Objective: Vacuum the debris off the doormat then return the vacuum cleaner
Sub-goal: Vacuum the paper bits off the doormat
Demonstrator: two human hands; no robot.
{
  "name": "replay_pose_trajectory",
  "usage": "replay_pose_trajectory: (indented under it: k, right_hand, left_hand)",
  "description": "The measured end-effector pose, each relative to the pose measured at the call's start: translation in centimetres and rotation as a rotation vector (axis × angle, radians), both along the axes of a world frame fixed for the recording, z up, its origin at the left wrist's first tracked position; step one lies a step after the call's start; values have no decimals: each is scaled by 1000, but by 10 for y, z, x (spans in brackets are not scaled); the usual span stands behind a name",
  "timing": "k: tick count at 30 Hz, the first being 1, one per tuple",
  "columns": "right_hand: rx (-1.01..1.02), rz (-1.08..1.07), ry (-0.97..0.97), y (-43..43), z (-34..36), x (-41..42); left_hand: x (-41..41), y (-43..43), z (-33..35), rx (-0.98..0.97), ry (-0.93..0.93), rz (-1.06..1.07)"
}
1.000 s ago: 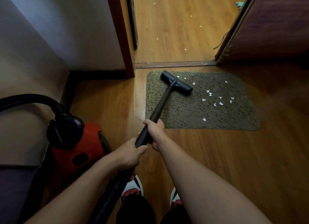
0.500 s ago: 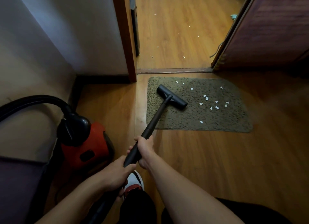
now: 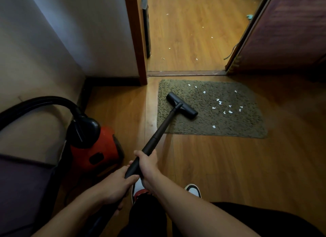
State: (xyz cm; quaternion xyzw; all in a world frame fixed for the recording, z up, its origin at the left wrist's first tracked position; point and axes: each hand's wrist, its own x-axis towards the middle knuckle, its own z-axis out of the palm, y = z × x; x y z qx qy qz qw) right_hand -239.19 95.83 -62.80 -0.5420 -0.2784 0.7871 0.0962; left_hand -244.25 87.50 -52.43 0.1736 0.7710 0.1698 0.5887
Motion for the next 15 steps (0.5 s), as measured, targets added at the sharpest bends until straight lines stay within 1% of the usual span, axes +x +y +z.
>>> replay_pose_trajectory:
  k: [3, 6, 10, 13, 15]
  right_hand:
    - [52, -28, -57, 25, -8, -8]
    - [88, -39, -69, 59, -15, -13]
    - [51, -80, -65, 105, -23, -19]
    - [70, -98, -70, 128, -27, -23]
    - [85, -112, -68, 138, -32, -24]
  left_hand:
    - [3, 25, -6, 64, 23, -10]
    - [3, 60, -19, 129, 91, -42]
    - [0, 99, -38, 99, 116, -4]
    - [0, 118, -44, 66, 12, 106]
    - [0, 125, -45, 68, -45, 131]
